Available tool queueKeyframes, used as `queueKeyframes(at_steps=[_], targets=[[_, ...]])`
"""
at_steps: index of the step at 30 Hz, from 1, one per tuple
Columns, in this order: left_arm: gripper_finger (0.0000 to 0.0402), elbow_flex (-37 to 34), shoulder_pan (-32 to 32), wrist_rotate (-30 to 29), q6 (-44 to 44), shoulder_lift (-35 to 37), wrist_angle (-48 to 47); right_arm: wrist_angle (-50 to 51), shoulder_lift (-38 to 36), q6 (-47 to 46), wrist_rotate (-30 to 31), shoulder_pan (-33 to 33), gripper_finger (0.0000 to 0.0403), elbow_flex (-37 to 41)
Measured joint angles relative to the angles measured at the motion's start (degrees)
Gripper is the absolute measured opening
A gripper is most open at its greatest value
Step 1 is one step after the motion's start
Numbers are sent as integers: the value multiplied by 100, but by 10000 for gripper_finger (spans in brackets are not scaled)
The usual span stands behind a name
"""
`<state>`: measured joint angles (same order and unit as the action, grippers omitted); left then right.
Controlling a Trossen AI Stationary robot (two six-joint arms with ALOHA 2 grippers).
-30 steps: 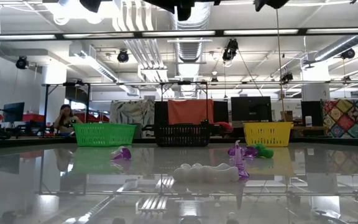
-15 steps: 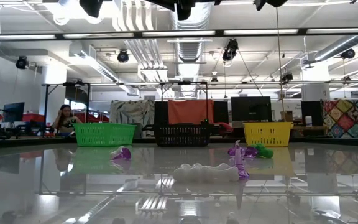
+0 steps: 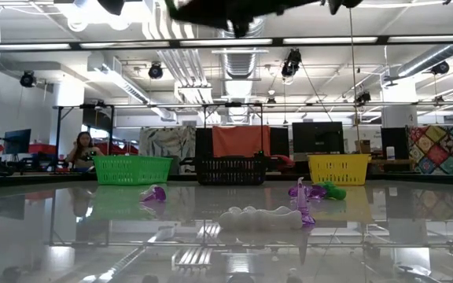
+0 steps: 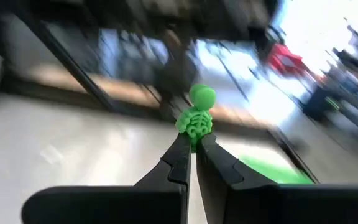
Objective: Sort Halloween decoration
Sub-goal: Put the green skeleton toy into the yellow basket
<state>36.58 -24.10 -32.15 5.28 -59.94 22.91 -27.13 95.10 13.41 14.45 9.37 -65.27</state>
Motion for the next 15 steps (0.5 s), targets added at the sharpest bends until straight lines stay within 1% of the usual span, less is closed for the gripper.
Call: queueKeyframes(at_steps=[2, 4, 6, 8, 12, 13, 15], targets=[[192, 0, 0, -163, 38, 156, -85, 638, -127, -87, 587, -61, 11, 1], [193, 1, 0, -504, 32, 331, -210, 1606, -328, -347, 1215, -195, 12, 1], [194, 4, 0, -827, 24, 494, -417, 2643, -514, -867, 1784, -442, 12, 1], [194, 4, 0, -958, 19, 617, -529, 3853, -695, -1708, 2101, -822, 12, -1], [194, 4, 0, -995, 5, 716, -606, 6131, -916, -3848, 2019, -1846, 12, 2], [194, 2, 0, -994, 4, 714, -632, 6592, -919, -4338, 1923, -2101, 12, 14], [194, -14, 0, -999, 2, 674, -632, 7126, -888, -5083, 1550, -2577, 12, 87]])
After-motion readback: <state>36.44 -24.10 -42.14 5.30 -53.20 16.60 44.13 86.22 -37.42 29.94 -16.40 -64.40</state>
